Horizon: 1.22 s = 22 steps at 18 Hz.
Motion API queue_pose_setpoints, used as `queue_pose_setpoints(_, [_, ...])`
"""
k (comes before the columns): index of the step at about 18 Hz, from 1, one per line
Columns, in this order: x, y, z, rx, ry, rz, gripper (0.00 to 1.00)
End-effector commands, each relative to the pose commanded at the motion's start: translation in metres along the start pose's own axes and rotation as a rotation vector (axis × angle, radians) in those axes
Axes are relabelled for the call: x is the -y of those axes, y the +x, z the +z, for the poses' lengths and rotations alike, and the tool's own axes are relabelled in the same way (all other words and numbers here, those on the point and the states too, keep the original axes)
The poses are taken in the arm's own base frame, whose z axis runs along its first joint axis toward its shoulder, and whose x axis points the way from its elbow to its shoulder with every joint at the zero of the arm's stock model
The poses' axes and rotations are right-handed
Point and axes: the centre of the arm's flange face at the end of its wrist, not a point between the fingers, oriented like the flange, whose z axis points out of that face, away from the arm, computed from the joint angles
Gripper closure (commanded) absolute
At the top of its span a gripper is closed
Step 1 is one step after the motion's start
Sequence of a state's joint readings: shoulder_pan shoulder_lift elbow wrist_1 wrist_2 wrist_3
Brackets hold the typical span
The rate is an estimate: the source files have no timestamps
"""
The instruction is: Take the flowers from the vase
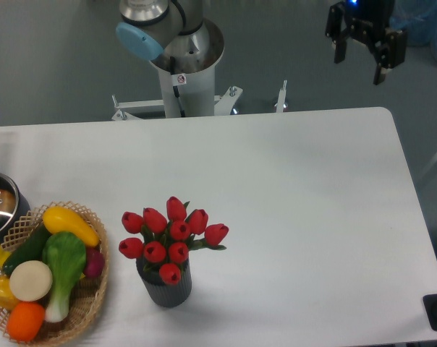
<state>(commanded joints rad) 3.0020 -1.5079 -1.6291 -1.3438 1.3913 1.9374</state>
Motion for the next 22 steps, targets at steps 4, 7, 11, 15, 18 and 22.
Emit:
queue_pose_setpoints(4, [0.001,0.000,0.000,0.001,-0.002,-0.006,0.00])
queue_pose_setpoints(7, [0.002,0.001,0.000,0.001,-0.001,-0.011,0.00])
queue_pose_setpoints(11, [0.002,0.000,0.001,0.000,0.001,-0.009,0.00])
queue_pose_setpoints(15, [0.011,-0.001,0.006,0.016,0.000,-0.027,0.00])
queue_pose_setpoints(18, [0.017,-0.002,0.010,0.040,0.019,-0.060,0.00])
queue_pose_setpoints(22, [0.025,-0.002,0.017,0.057,0.110,-0.133,0.00])
